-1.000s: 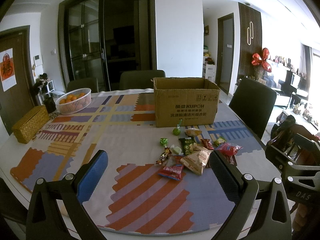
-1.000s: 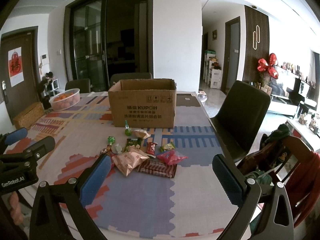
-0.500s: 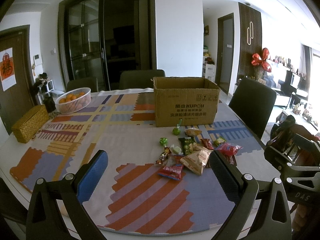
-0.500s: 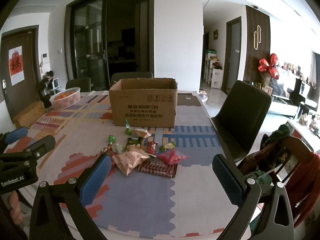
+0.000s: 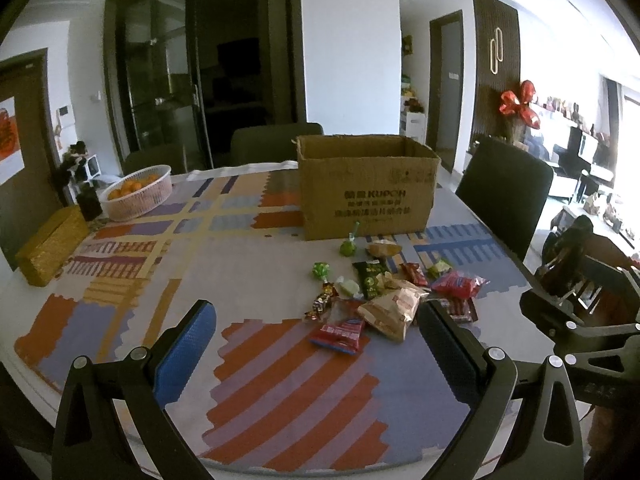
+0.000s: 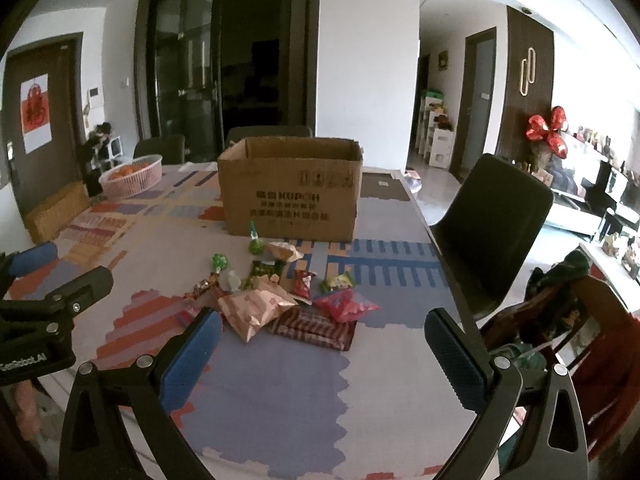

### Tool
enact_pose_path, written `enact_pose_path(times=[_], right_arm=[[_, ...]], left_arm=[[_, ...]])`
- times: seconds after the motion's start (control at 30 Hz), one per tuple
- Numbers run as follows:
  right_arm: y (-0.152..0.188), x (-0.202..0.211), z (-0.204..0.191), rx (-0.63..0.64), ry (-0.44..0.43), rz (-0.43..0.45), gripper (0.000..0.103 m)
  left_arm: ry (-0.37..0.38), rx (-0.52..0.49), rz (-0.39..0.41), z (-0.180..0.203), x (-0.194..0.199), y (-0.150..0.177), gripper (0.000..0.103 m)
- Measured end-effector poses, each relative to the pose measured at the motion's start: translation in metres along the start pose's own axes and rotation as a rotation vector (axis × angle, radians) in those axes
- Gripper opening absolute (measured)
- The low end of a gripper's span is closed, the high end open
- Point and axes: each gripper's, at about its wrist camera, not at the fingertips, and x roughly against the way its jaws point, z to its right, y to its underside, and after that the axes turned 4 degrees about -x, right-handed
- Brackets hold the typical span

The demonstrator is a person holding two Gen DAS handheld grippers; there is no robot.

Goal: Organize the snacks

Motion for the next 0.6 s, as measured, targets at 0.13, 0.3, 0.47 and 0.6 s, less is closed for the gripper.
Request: enact_pose_path(times=[0.13, 0.3, 0.47, 0.6], right_arm=[[-0.002, -0.013, 0.002, 0.018, -0.005, -0.027, 0.102], [-0.008, -0.036, 0.007, 0.043, -0.016, -0.072, 0.102], [-0.014, -0.062, 0.016, 0.059, -0.025, -0.127, 0.102], [-0.018, -0.081, 0.022, 0.071, -0.029, -0.165, 0.102]], left_arm=[[0.006, -0.018, -0.018, 0.003, -0.014, -0.003, 0.103], [0.032, -0.052, -0.043, 0.012, -0.036, -0.008, 0.103], [0.069, -0.087, -0.077, 0.023, -0.060, -0.012, 0.100], [0.113, -0.108, -0.114, 0.033, -0.080, -0.013, 0.095]])
